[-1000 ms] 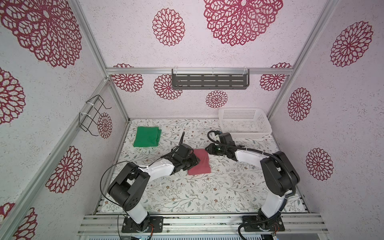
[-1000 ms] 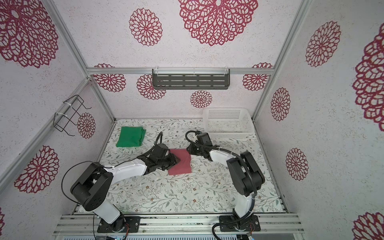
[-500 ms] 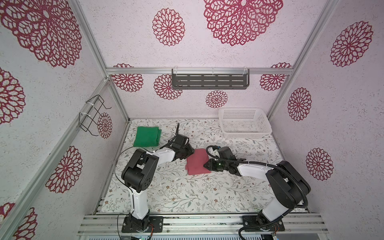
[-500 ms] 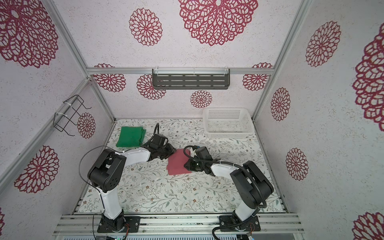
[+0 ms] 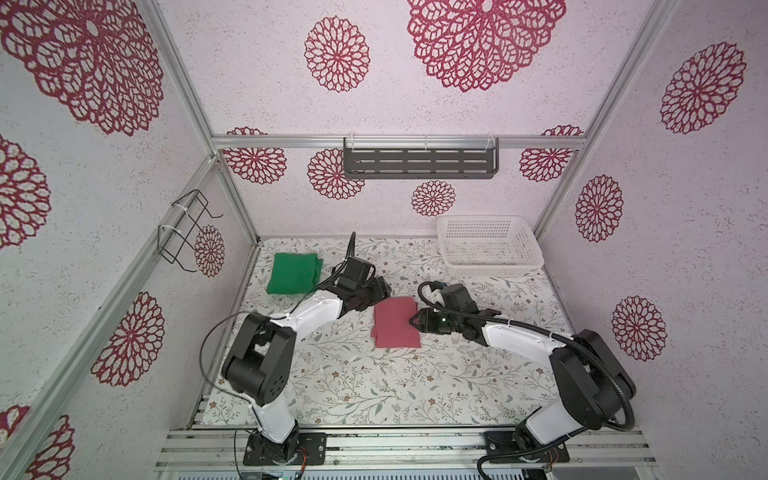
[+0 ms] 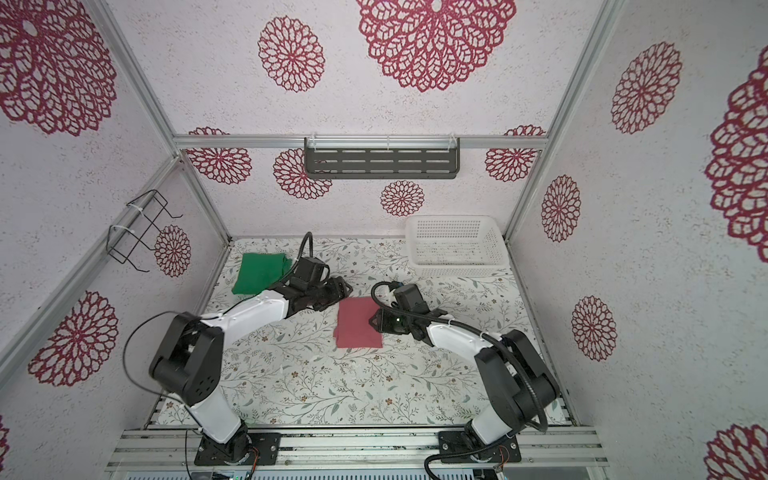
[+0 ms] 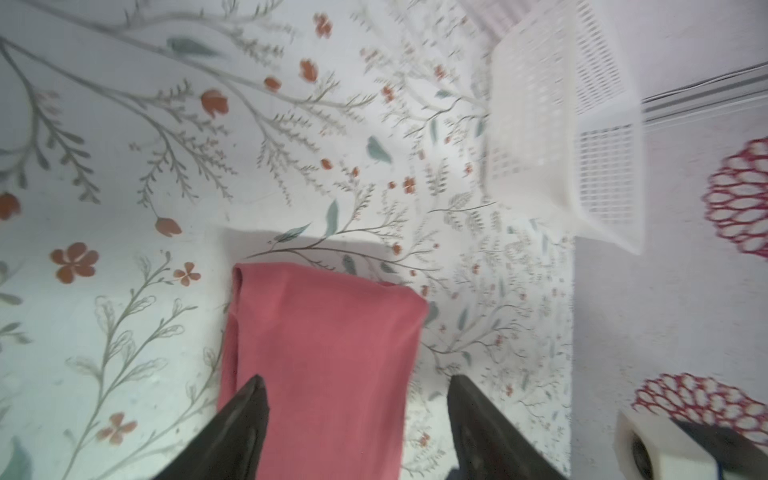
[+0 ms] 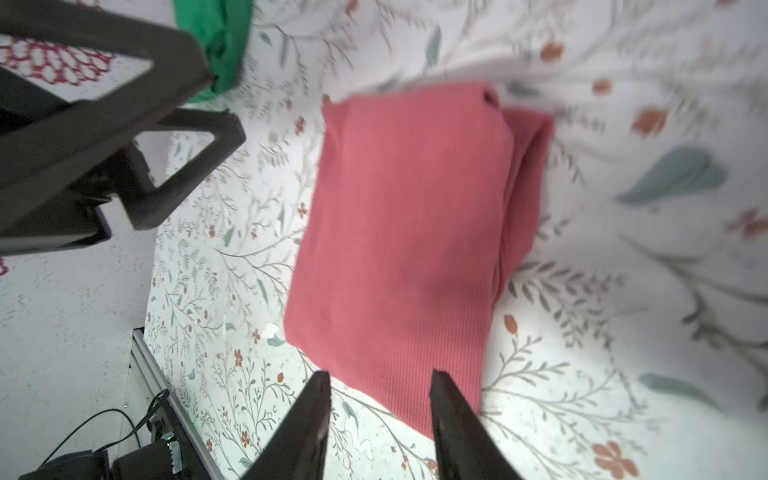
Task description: Fold and stack the tank tops
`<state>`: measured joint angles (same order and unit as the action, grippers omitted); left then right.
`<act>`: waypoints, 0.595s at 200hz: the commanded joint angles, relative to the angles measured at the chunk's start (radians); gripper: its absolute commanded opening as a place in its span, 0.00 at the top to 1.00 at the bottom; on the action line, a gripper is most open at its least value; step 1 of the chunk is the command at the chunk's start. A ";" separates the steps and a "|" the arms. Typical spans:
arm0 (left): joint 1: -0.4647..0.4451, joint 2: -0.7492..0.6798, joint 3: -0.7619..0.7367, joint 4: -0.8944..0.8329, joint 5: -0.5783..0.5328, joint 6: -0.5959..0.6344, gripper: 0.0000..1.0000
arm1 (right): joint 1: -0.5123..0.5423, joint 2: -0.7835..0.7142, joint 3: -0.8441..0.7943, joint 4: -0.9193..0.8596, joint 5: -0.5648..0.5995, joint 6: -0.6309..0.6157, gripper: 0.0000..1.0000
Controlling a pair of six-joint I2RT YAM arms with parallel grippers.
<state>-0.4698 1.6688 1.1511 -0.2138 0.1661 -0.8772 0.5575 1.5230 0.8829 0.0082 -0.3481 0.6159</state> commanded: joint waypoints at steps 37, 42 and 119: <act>0.061 -0.022 -0.260 0.083 0.158 -0.042 0.20 | -0.078 0.081 0.094 -0.106 -0.074 -0.063 0.41; 0.060 -0.019 -0.270 0.090 0.165 -0.048 0.21 | -0.078 0.091 0.098 -0.106 -0.076 -0.061 0.41; 0.046 0.070 -0.344 0.211 0.194 -0.108 0.21 | -0.073 0.213 0.038 0.082 -0.110 0.030 0.41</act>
<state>-0.4107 1.6897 0.8036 -0.0505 0.3412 -0.9653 0.4767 1.7237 0.9382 0.0109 -0.4294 0.6132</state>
